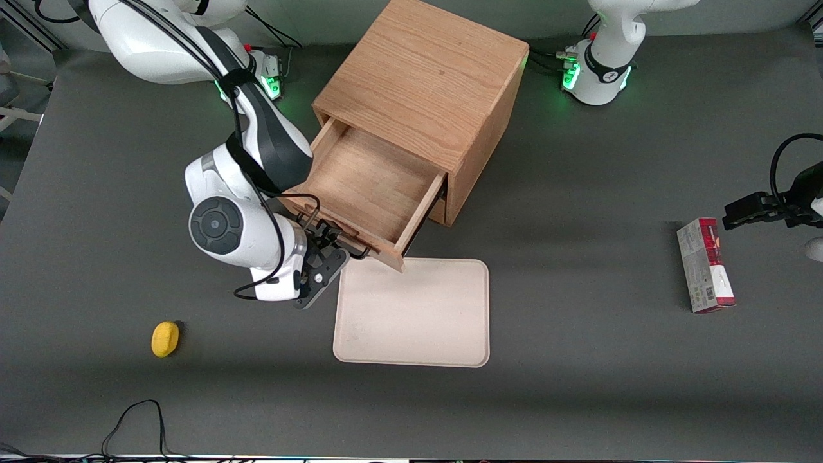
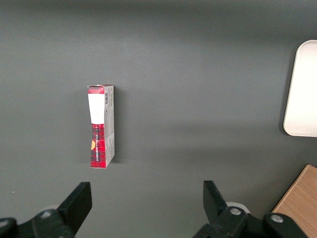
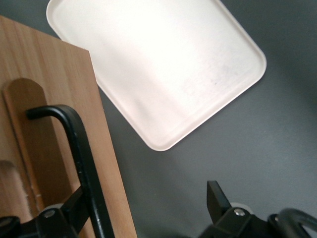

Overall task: Open upper drawer
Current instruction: 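Pull the handle with the right gripper, sliding the upper drawer out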

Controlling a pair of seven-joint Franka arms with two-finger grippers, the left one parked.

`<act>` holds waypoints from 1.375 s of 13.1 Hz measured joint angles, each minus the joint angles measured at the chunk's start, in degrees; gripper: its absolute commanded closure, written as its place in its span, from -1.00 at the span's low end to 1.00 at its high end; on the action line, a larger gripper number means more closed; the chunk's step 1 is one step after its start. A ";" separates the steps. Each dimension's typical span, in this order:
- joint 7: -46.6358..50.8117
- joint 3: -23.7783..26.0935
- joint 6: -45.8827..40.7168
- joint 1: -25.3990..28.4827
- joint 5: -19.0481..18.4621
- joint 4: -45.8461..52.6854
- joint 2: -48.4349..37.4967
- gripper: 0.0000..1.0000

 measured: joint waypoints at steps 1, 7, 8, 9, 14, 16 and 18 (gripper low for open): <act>0.00 0.00 0.00 -0.42 0.00 0.91 0.47 -1.00; -0.39 -0.01 0.35 -1.70 0.00 3.09 1.95 -1.00; -0.56 -0.01 0.48 -1.84 0.00 3.22 2.02 -1.00; -0.72 -0.02 0.75 -2.01 0.00 3.28 2.08 -1.00; -1.78 -0.03 1.85 -3.12 0.00 4.39 3.24 -1.00; -1.98 -0.05 2.04 -3.42 0.00 5.56 4.08 -1.00; -2.86 -0.07 1.93 -3.73 0.00 6.23 4.74 -1.00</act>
